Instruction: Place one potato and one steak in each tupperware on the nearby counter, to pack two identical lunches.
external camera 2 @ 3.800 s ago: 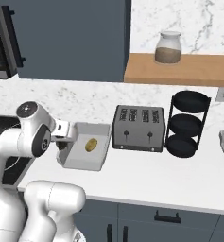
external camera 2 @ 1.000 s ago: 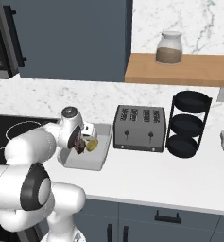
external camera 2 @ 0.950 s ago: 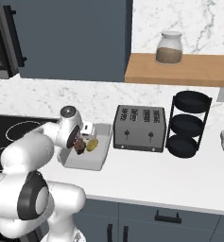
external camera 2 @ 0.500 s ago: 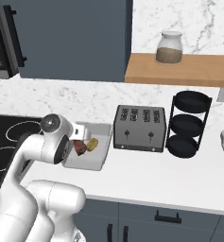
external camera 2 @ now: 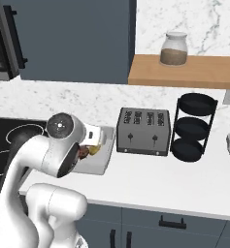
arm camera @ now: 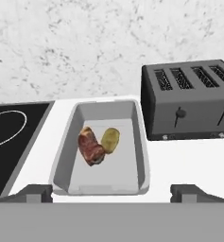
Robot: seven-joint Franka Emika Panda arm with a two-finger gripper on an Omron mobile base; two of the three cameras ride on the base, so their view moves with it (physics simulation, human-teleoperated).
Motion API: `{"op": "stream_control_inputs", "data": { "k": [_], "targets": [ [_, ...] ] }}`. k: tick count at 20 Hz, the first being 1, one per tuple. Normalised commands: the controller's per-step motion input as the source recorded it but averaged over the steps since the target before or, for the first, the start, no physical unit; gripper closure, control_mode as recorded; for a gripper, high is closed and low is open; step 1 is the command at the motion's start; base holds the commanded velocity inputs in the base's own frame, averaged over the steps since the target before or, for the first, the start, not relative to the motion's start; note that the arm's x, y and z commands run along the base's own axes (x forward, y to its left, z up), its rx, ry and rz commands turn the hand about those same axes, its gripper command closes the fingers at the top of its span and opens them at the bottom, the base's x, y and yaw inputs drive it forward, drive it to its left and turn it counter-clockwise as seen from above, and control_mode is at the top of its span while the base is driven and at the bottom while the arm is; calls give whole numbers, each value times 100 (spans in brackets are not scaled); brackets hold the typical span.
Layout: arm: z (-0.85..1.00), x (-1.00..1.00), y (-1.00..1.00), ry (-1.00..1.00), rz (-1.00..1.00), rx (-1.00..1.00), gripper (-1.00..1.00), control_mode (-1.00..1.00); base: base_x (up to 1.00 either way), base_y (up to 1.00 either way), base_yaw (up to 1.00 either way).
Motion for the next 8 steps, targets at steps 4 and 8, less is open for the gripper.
{"op": "stream_control_inputs", "data": {
  "k": [4,8],
  "targets": [
    [0,-56,-44,-16,0,3,-100,-100,0,0,0],
    [0,-33,-28,-5,0,0,-100,-100,0,0,0]
  ]
}}
